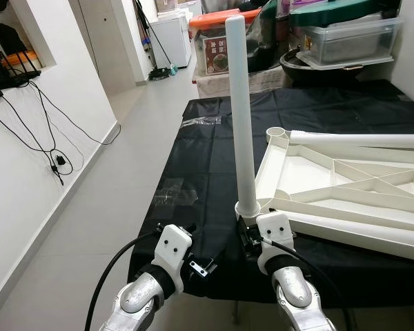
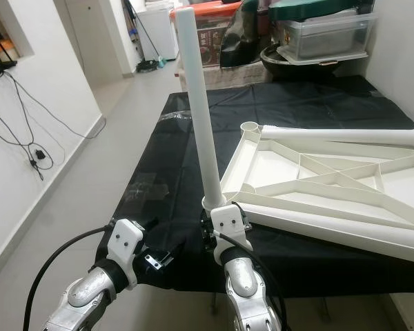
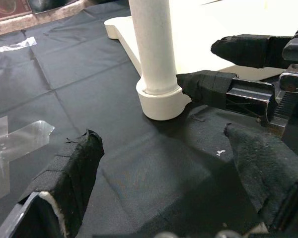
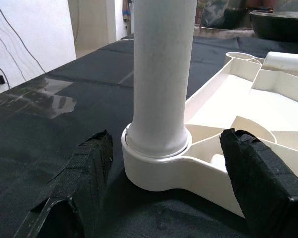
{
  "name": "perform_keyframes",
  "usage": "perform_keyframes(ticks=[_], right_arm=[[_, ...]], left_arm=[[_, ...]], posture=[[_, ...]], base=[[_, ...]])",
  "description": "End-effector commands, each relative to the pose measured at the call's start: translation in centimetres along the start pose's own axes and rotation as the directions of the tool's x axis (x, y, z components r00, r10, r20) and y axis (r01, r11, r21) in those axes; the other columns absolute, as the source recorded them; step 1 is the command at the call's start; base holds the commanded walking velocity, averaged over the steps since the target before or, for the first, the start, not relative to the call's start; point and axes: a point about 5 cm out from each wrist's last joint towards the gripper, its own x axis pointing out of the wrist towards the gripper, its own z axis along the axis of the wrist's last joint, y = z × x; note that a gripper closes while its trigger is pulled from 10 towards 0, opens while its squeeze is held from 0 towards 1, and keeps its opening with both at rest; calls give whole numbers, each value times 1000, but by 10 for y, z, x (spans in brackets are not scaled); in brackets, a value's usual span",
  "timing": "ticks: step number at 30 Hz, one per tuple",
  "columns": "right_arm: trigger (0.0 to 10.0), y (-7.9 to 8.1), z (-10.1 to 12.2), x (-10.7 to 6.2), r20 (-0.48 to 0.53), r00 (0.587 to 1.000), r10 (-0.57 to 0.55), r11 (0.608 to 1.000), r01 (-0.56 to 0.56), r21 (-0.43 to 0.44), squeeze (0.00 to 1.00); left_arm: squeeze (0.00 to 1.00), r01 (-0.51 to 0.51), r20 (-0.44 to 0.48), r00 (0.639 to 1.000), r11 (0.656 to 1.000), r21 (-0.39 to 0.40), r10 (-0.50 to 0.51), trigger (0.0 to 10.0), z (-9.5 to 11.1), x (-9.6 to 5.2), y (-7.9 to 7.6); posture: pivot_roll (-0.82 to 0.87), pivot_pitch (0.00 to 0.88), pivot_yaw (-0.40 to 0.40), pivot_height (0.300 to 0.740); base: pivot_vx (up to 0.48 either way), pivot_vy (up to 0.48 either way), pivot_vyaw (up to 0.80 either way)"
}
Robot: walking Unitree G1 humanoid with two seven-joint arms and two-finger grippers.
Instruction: Building children table
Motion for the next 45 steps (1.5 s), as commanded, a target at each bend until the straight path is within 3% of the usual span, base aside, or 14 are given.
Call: perform_keyframes(ticks=[1,17,23,25,33,34,37,39,45], right_arm=[[10000,17,6,8,-124,986,114,985,-96,143,0],[10000,17,13,7,-59,992,107,986,-99,132,0],[10000,11,16,7,-33,998,59,987,-54,153,0],[10000,4,16,7,-33,999,0,989,5,146,0],[10000,1,18,7,-45,999,-28,993,33,117,0],[10000,1,23,5,-15,999,35,992,-32,121,0],[10000,-1,26,3,13,997,73,994,-74,80,0],[10000,-2,25,0,23,995,94,995,-95,41,0],[10000,-3,20,-3,4,998,59,997,-59,52,0]], left_arm=[[0,-246,-82,967,967,-66,241,10000,3,30,-11],[0,-252,-38,967,965,-68,250,10000,6,27,-9],[0,-250,-11,968,966,-67,250,10000,9,26,-8],[0,-264,11,964,964,-45,264,10000,12,24,-5],[0,-286,44,957,958,9,286,10000,17,22,-3],[0,-269,64,962,960,82,264,10000,19,18,-2],[0,-245,71,969,961,132,237,10000,20,15,-2],[0,-231,78,972,963,143,221,10000,21,12,-3],[0,-248,83,968,960,133,238,10000,20,10,-3]], posture=[[-43,0,8,740],[-40,0,10,740],[-41,0,13,740],[-39,0,14,740],[-39,0,15,740],[-37,0,18,740],[-37,0,14,740],[-37,0,12,740],[-37,0,12,740]], base=[[0,0,0],[0,0,0],[0,0,0],[0,0,0],[0,0,0],[0,0,0],[0,0,0],[0,0,0],[0,0,0]])
